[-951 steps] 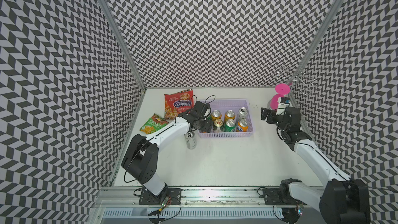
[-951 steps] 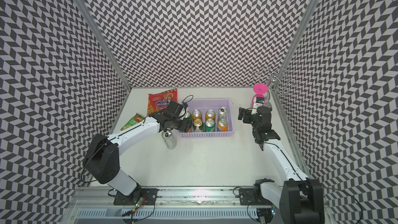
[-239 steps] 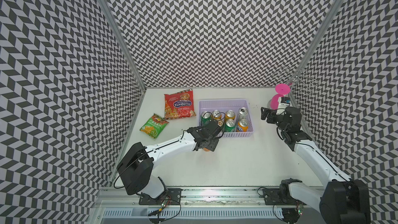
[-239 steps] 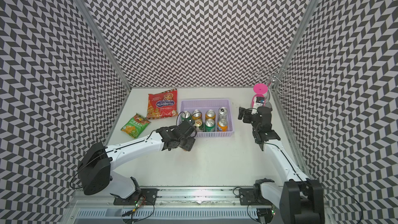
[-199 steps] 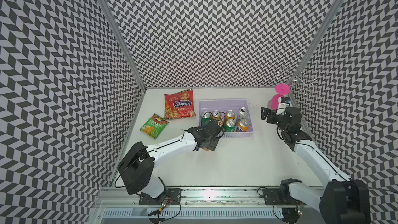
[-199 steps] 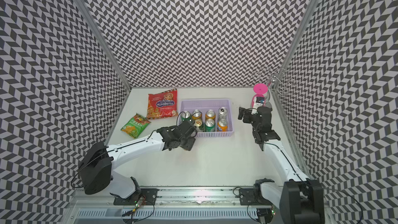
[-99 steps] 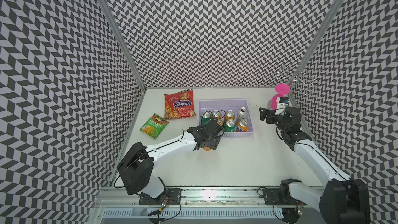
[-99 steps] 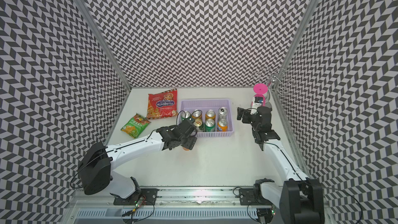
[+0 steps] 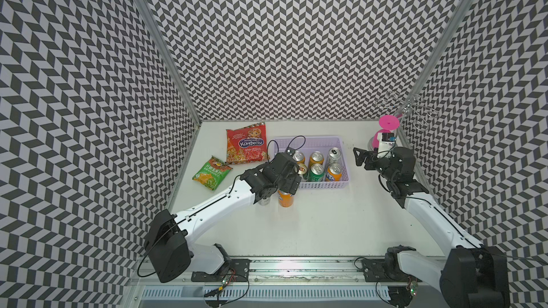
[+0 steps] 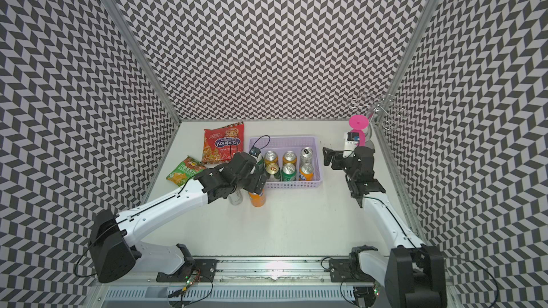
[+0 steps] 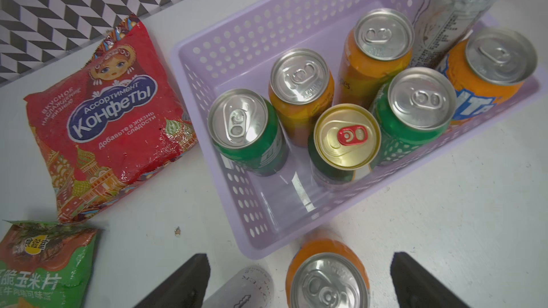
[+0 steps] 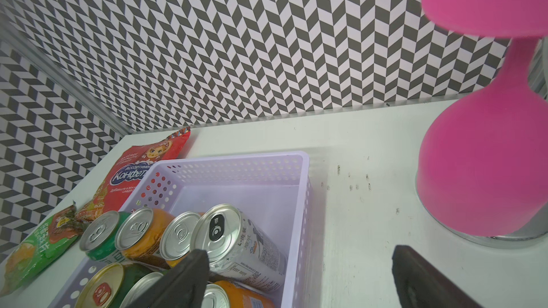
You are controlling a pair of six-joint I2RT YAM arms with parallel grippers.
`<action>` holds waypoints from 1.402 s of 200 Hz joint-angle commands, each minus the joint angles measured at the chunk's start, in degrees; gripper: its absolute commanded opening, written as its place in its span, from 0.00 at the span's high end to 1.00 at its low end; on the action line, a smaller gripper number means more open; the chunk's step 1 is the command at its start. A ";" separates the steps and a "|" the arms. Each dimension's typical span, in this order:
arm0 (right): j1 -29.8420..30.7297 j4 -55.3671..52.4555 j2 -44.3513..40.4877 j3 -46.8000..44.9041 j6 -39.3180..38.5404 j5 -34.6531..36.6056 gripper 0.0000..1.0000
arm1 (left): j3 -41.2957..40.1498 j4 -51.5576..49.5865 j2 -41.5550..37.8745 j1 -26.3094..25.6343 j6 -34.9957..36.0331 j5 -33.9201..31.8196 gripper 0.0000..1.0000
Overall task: Take out the drinks from the basket
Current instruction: Pick up the drink from the basket.
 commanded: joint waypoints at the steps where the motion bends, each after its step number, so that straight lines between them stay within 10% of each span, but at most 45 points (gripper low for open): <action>1: 1.71 5.03 -1.26 -0.53 0.35 -2.83 0.00 | -0.44 2.75 -3.42 2.94 2.82 2.90 0.01; 135: 15.10 -3.99 11.92 10.81 -0.86 7.84 0.00 | -16.57 20.42 -29.19 13.32 -1.59 8.83 0.01; 280: 17.61 -6.20 25.18 16.04 1.08 11.45 0.12 | -17.70 21.37 -30.70 13.42 -2.33 10.92 0.01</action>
